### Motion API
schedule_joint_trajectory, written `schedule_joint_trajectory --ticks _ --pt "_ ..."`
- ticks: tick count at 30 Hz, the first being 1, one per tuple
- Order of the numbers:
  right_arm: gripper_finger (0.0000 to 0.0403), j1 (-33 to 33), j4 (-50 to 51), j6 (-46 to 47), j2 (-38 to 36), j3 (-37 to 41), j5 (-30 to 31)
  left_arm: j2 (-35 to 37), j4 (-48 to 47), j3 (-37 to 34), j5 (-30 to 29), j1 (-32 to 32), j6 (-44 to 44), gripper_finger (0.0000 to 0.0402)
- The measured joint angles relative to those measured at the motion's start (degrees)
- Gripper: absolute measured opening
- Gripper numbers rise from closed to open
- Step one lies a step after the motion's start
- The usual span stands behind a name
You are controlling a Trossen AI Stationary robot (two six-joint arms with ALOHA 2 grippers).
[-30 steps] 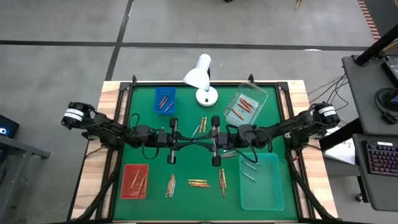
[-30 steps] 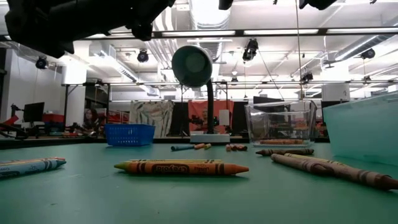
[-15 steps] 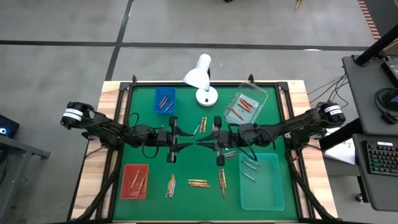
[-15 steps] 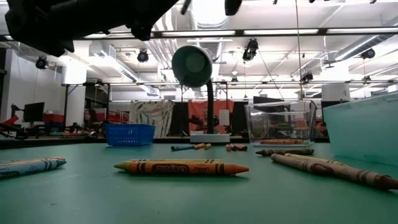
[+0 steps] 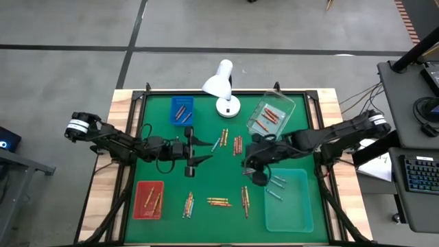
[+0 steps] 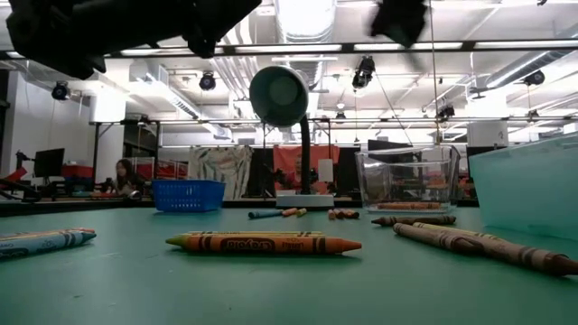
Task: Sort crayons
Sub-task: Put the blue crayon into the green bin
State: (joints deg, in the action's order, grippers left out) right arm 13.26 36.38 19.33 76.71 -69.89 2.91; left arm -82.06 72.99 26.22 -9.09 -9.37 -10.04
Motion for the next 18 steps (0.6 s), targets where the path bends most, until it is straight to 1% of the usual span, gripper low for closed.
schedule_joint_trajectory --ticks 2,4,6,8,11,14,18 --pt "0.0013 0.49 9.96 4.92 1.49 -2.80 -3.81 0.00 -0.02 0.00 -0.08 0.03 0.00 0.0174" --pt "0.0013 1.24 18.63 8.38 3.20 -4.05 -8.92 0.00 -0.01 0.00 -0.05 0.02 0.00 0.0174" --pt "0.0013 2.84 25.32 10.92 4.66 -4.05 -13.32 0.00 -0.05 0.00 -0.05 0.03 0.00 0.0174" --pt "0.0013 5.01 29.60 12.72 6.03 -3.17 -15.54 0.00 -0.07 0.00 -0.05 0.07 -0.10 0.0174" --pt "0.0013 8.77 30.40 13.70 8.04 -1.38 -15.42 0.00 0.02 0.00 -0.05 0.09 -0.22 0.0174" --pt "0.0013 11.68 30.21 13.22 10.08 -0.82 -13.46 0.00 0.33 0.07 -0.37 0.15 -0.23 0.0174" --pt "0.0021 12.74 30.19 13.36 12.54 -0.72 -12.84 0.09 -0.03 0.84 -0.84 0.15 0.07 0.0174"
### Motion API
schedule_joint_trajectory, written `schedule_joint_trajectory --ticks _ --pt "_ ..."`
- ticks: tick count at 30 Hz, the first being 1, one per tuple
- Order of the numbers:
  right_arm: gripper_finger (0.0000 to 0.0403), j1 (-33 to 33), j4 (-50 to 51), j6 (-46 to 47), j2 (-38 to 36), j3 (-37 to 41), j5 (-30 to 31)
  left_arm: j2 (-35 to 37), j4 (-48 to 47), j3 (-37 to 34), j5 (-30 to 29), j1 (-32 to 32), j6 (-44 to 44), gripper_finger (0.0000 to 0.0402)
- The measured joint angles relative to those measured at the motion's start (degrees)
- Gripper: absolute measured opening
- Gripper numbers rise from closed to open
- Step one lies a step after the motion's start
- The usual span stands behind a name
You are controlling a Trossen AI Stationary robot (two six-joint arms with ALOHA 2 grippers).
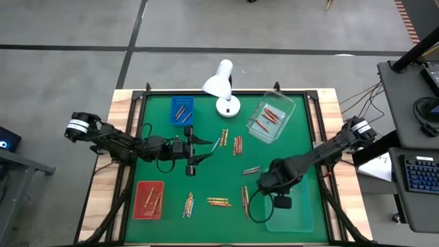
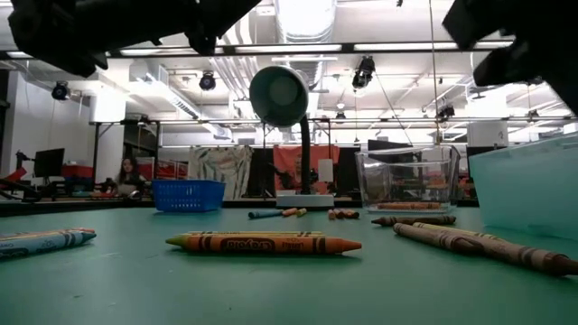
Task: Sort crayons
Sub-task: Put the blue crayon into the green bin, then put the yellow crayon into the red bin
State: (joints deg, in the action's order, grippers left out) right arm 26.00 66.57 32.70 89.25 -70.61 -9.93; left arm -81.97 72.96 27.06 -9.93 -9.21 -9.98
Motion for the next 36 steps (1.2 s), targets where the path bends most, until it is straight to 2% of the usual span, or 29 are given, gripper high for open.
schedule_joint_trajectory --ticks 8,14,20,25,32,36 --pt "0.0087 0.00 0.04 3.23 2.72 0.20 0.96 0.00 -0.74 1.10 -0.02 0.00 0.17 0.0174" --pt "0.0124 -0.11 -0.10 2.99 1.16 -0.35 1.88 0.02 -3.85 2.66 0.00 -0.02 2.11 0.0174" --pt "0.0138 -0.13 -3.76 3.26 -1.16 -1.87 13.96 0.02 -15.12 4.77 0.00 0.00 5.63 0.0174" --pt "0.0135 -0.11 -16.23 -3.69 -2.97 -1.31 23.98 0.02 -31.72 7.79 -0.02 0.00 9.24 0.0174" --pt "0.0119 -0.17 -39.25 -24.31 -3.38 1.66 38.96 -1.22 -64.50 16.42 -0.14 0.00 13.91 0.0174" --pt "0.0114 -0.90 -57.62 -35.98 -3.38 5.35 41.42 -2.58 -71.02 18.73 -0.75 0.00 14.91 0.0174"
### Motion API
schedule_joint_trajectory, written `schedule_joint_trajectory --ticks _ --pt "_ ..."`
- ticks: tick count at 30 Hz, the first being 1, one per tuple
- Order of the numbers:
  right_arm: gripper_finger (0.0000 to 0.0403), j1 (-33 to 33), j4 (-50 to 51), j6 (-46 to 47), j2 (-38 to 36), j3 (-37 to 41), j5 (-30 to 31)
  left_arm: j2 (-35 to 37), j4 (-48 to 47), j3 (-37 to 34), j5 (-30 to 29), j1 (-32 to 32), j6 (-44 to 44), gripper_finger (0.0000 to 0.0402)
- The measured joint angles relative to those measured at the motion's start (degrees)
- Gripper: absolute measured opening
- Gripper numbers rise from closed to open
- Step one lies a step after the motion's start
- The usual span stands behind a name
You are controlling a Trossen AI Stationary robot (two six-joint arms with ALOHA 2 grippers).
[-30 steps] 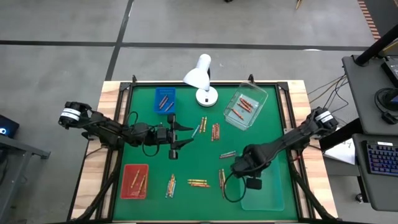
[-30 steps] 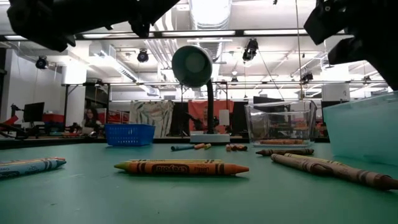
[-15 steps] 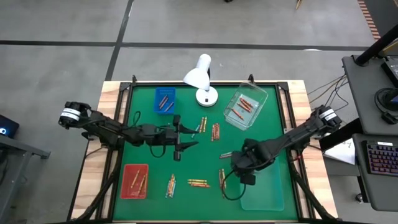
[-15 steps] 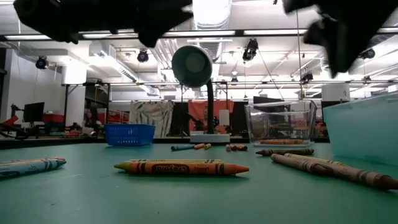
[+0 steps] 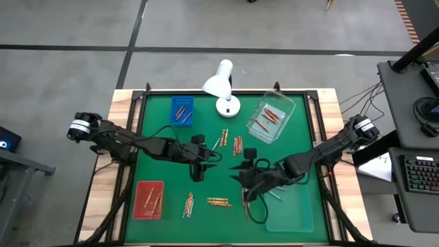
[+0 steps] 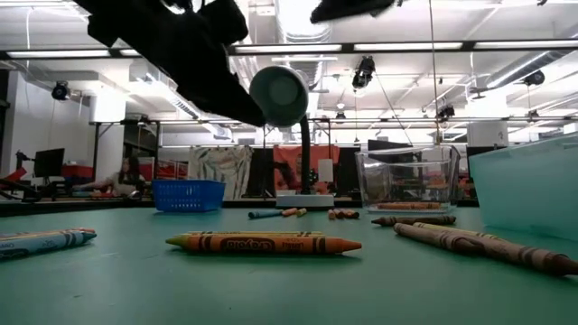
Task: Sort crayons
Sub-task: Put the yellow crayon into the red bin
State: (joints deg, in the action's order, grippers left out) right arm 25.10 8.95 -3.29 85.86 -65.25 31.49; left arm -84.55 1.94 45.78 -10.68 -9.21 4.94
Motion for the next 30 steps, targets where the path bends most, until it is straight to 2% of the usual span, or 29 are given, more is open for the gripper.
schedule_joint_trajectory --ticks 4,8,18,30 --pt "0.0111 -0.40 -15.62 -7.30 -0.04 4.08 -0.02 -0.53 0.10 -0.69 -3.00 -0.02 0.26 0.0174" --pt "0.0113 -0.39 -24.77 -9.64 -0.04 7.50 -0.43 -0.48 -0.05 -1.72 -7.12 -0.07 2.41 0.0174" --pt "0.0109 -0.50 -25.93 -10.22 -0.04 8.03 -0.26 -0.07 -2.17 -1.74 -7.35 -0.25 5.52 0.0174" --pt "0.0107 -0.52 -25.39 -15.69 -1.42 7.67 -0.37 0.28 -23.88 6.36 -6.06 -4.96 16.24 0.0174"
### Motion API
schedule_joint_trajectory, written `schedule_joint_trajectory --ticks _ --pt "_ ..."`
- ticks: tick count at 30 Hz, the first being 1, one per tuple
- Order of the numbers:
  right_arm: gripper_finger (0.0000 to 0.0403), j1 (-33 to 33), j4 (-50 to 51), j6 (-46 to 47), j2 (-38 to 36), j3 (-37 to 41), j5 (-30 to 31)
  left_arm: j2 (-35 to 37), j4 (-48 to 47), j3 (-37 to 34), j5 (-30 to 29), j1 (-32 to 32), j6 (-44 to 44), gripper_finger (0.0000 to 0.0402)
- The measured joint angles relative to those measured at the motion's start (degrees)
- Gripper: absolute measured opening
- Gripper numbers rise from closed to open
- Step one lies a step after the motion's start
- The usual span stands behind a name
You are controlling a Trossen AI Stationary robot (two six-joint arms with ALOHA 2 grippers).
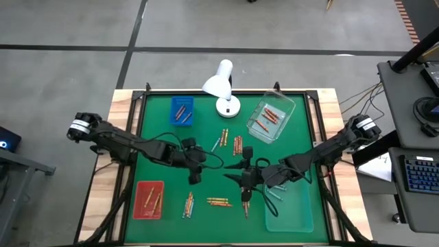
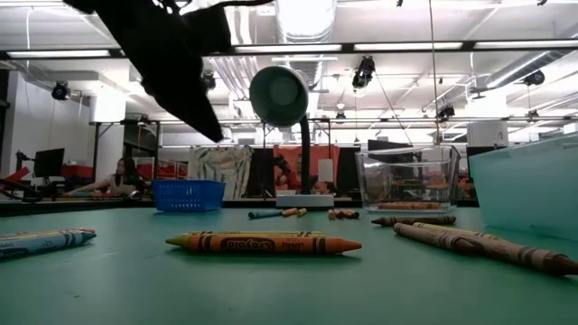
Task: Sort crayons
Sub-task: Put the yellow crayon into the red bin
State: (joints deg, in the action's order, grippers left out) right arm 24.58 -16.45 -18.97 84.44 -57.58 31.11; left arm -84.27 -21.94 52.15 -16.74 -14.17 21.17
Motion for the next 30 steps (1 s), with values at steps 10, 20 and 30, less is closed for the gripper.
schedule_joint_trajectory --ticks 10,20,30 --pt "0.0107 0.01 3.51 -1.57 -0.80 -0.04 0.00 0.04 -11.83 5.06 5.00 -3.86 25.62 0.0174" --pt "0.0107 0.28 15.09 6.31 -4.47 -0.04 0.00 0.04 -11.44 5.03 6.23 -11.90 46.76 0.0174" --pt "0.0107 0.73 15.87 9.52 -4.21 -0.02 -0.18 -1.39 -0.38 4.98 4.56 -17.28 58.26 0.0174"
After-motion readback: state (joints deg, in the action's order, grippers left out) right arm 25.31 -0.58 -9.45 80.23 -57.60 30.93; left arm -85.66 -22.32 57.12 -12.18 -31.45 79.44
